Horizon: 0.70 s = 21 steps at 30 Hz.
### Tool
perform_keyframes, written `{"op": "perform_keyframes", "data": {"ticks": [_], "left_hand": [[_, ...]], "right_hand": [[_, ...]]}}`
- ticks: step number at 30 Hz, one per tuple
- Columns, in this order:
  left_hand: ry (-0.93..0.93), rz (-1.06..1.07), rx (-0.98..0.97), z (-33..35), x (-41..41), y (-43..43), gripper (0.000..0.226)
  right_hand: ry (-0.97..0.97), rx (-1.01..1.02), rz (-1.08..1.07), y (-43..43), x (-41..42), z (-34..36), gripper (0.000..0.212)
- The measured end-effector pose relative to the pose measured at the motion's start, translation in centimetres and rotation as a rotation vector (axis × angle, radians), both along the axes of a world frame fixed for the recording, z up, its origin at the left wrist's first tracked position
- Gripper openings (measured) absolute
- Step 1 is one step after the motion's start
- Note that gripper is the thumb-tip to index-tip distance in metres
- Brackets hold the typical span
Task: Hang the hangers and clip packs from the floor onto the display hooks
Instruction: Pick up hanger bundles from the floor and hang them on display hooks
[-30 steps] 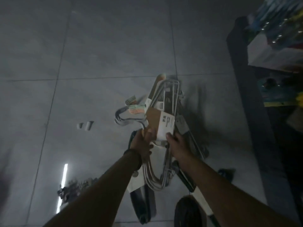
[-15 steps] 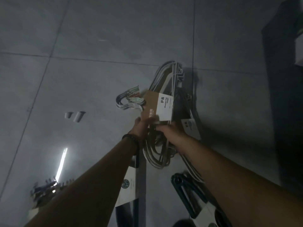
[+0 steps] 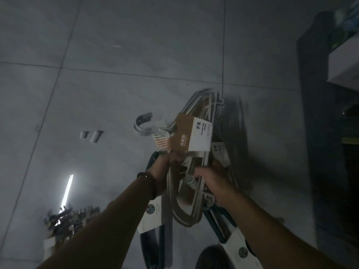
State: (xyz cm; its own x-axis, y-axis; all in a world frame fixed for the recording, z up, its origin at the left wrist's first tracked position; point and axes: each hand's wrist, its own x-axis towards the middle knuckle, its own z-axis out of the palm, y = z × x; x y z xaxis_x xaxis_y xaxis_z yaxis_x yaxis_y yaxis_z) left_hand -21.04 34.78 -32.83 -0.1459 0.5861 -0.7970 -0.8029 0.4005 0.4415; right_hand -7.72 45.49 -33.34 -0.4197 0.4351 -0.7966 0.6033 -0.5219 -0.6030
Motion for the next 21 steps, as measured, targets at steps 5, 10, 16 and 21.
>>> {"op": "perform_keyframes", "data": {"ticks": [5,10,16,21], "left_hand": [[0.181,0.037,-0.082,7.7,1.6,-3.1,0.062],[0.450,-0.110,0.001,19.4,-1.3,-4.9,0.052],[0.789,-0.514,0.118,39.7,-7.5,-5.8,0.047],[1.026,-0.688,0.077,57.0,-10.8,-7.9,0.056]], "right_hand": [[0.087,-0.024,-0.011,-3.8,1.7,8.2,0.047],[0.163,0.089,-0.114,-4.8,0.7,20.8,0.097],[-0.146,1.285,0.502,2.2,-3.1,43.5,0.122],[-0.364,1.582,0.883,3.2,-5.0,63.2,0.121]]}}
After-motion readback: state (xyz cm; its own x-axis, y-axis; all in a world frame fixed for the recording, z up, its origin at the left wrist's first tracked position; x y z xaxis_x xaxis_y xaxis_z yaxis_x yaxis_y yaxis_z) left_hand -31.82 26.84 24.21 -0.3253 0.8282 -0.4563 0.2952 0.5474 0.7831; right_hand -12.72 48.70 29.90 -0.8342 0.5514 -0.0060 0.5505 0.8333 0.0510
